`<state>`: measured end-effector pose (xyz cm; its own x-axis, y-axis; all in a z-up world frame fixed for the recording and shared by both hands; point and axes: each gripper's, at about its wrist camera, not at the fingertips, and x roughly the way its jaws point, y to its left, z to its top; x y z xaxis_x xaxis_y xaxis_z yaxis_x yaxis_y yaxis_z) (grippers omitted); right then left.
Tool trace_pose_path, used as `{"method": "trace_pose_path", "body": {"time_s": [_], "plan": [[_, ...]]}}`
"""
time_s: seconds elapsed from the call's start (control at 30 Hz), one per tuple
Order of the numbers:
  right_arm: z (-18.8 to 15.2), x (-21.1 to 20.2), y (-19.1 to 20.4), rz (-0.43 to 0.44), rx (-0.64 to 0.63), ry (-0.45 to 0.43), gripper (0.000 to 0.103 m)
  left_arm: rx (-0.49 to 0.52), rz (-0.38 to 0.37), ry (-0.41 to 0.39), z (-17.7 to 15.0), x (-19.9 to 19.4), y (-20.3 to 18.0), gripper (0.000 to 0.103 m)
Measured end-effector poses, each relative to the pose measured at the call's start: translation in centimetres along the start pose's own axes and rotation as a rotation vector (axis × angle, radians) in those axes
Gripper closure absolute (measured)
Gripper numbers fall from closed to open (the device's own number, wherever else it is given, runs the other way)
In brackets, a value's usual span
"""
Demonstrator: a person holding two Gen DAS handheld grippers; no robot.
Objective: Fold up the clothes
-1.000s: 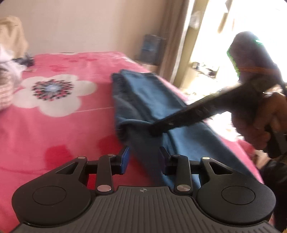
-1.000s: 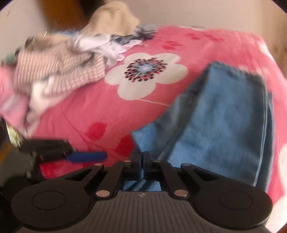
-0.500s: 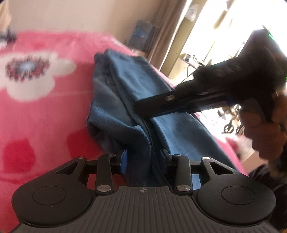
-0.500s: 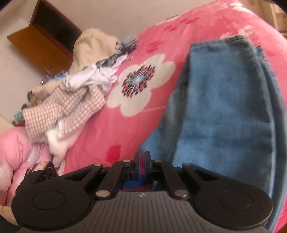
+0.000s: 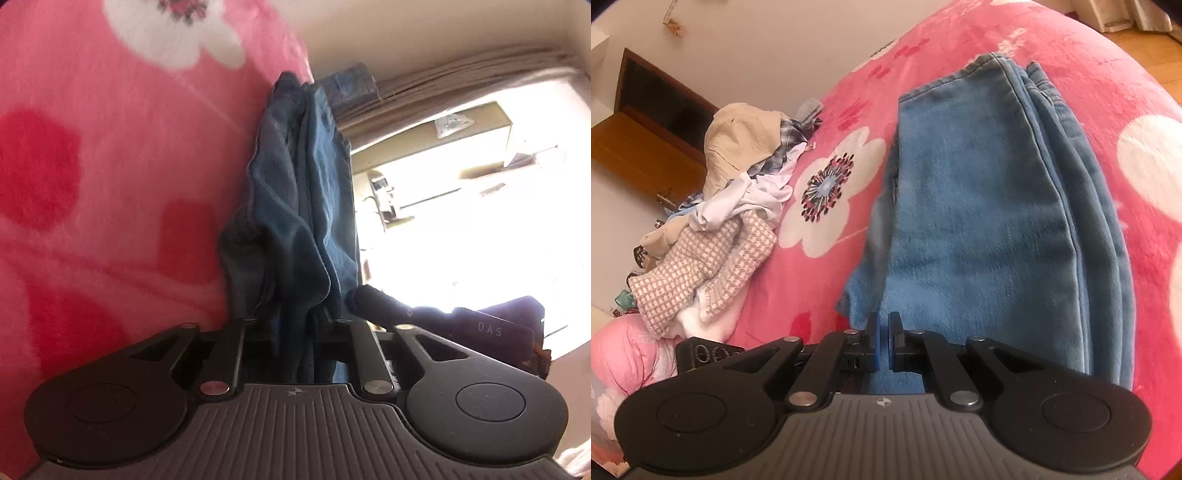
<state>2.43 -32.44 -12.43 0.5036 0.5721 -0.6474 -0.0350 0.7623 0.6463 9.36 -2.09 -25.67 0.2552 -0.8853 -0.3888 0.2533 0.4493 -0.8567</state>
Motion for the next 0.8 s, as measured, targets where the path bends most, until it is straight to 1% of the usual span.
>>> {"method": "trace_pose_path", "body": {"time_s": [0.03, 0.1, 0.13, 0.17, 0.27, 0.3, 0.33, 0.37, 0.43, 0.5, 0.53, 0.6, 0.7, 0.73, 0.8], "plan": [[-0.1, 0.0, 0.0, -0.001, 0.003, 0.001, 0.099, 0.010, 0.007, -0.004, -0.1, 0.1, -0.3, 0.068], [-0.1, 0.0, -0.1, -0.002, 0.008, 0.003, 0.099, 0.022, 0.014, -0.003, -0.2, 0.4, -0.7, 0.070], [-0.2, 0.0, -0.2, -0.002, 0.010, 0.004, 0.099, -0.009, -0.009, 0.000, -0.1, 0.6, -0.3, 0.080], [-0.2, 0.0, -0.2, -0.003, 0.013, 0.005, 0.099, -0.055, -0.044, 0.005, -0.1, 0.8, 0.2, 0.091], [-0.4, 0.0, -0.4, -0.004, 0.021, 0.008, 0.099, -0.270, -0.212, 0.012, 0.5, 0.8, 3.9, 0.092], [-0.4, 0.0, -0.4, -0.005, 0.024, 0.009, 0.099, -0.302, -0.227, 0.015, 0.4, 0.9, 4.7, 0.092], [-0.5, 0.1, -0.5, -0.005, 0.026, 0.011, 0.099, -0.321, -0.226, 0.017, 0.3, 1.0, 5.3, 0.092], [-0.5, 0.1, -0.5, -0.006, 0.029, 0.012, 0.099, -0.320, -0.222, 0.017, 0.3, 1.1, 5.4, 0.092], [-0.6, 0.1, -0.6, -0.007, 0.034, 0.014, 0.099, -0.278, -0.180, 0.012, 0.5, 0.9, 4.4, 0.091], [-0.7, 0.1, -0.7, -0.008, 0.040, 0.016, 0.099, -0.233, -0.129, -0.009, 0.7, 0.2, 3.4, 0.082], [-0.8, 0.1, -0.7, -0.008, 0.042, 0.017, 0.099, -0.208, -0.097, -0.027, 0.8, -0.3, 2.8, 0.075], [-0.8, -0.1, -0.7, -0.009, 0.041, 0.014, 0.098, -0.154, -0.045, -0.068, 0.8, -1.5, 1.5, 0.070], [-0.8, -0.2, -0.7, -0.014, 0.041, 0.013, 0.098, -0.074, 0.014, -0.113, 1.0, -2.7, -0.2, 0.068], [-0.9, -0.2, -0.7, -0.015, 0.043, 0.014, 0.098, -0.058, 0.028, -0.118, 1.2, -2.7, -0.6, 0.068], [-1.0, -0.2, -0.8, -0.018, 0.048, 0.016, 0.098, -0.034, 0.061, -0.103, 1.5, -2.2, -1.0, 0.068]]}}
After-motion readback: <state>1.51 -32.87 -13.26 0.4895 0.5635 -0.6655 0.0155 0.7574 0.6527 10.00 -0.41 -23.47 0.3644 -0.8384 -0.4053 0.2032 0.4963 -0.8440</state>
